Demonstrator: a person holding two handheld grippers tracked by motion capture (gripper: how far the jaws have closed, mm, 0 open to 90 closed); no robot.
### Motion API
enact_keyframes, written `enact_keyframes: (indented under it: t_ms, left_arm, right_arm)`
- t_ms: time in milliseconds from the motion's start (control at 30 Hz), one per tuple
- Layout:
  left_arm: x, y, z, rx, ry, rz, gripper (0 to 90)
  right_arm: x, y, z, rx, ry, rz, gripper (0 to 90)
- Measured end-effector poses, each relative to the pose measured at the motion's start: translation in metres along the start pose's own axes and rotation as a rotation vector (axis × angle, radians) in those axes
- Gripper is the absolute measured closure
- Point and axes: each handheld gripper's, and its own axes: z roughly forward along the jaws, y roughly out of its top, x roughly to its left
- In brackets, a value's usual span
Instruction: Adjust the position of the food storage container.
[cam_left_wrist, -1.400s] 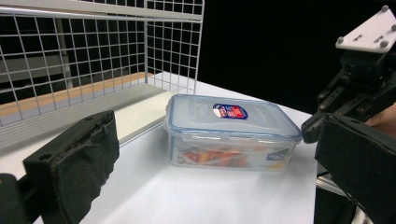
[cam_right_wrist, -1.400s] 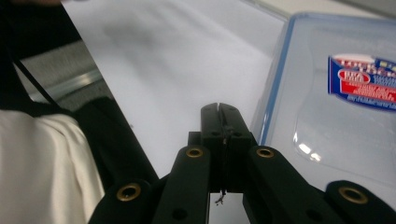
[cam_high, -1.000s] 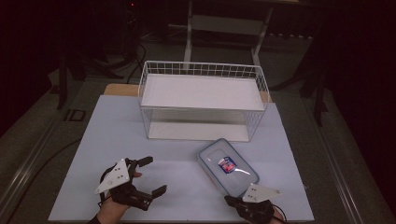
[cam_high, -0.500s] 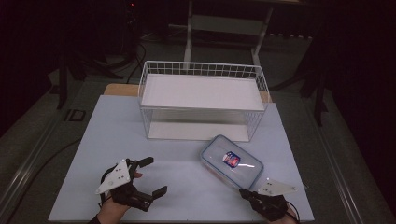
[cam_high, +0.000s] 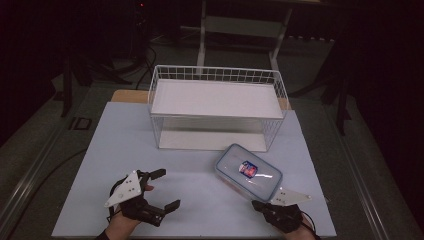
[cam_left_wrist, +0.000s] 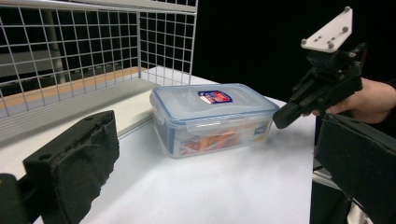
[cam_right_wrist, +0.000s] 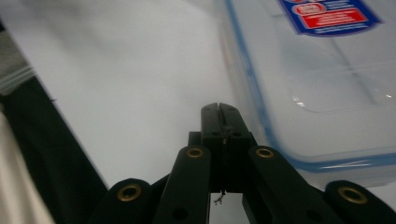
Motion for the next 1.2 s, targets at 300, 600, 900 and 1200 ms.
enact_keyframes:
  t_ms: [300, 600, 900, 1200]
  left_arm:
    - [-0.001, 0.000, 0.001, -0.001, -0.005, -0.005, 0.0]
    - [-0.001, -0.001, 0.002, 0.001, -0.008, -0.008, 0.0]
    - [-0.001, -0.001, 0.003, 0.004, -0.010, -0.009, 0.0]
    - [-0.001, -0.002, 0.003, 0.005, -0.012, -0.012, 0.0]
  right_arm:
    - [-0.013, -0.004, -0.009, 0.008, -0.061, 0.027, 90.0]
    - [-0.033, -0.008, -0.017, 0.003, -0.132, 0.060, 90.0]
    - [-0.050, -0.010, -0.023, -0.007, -0.184, 0.089, 90.0]
    - [-0.070, -0.011, -0.028, -0.015, -0.238, 0.122, 90.0]
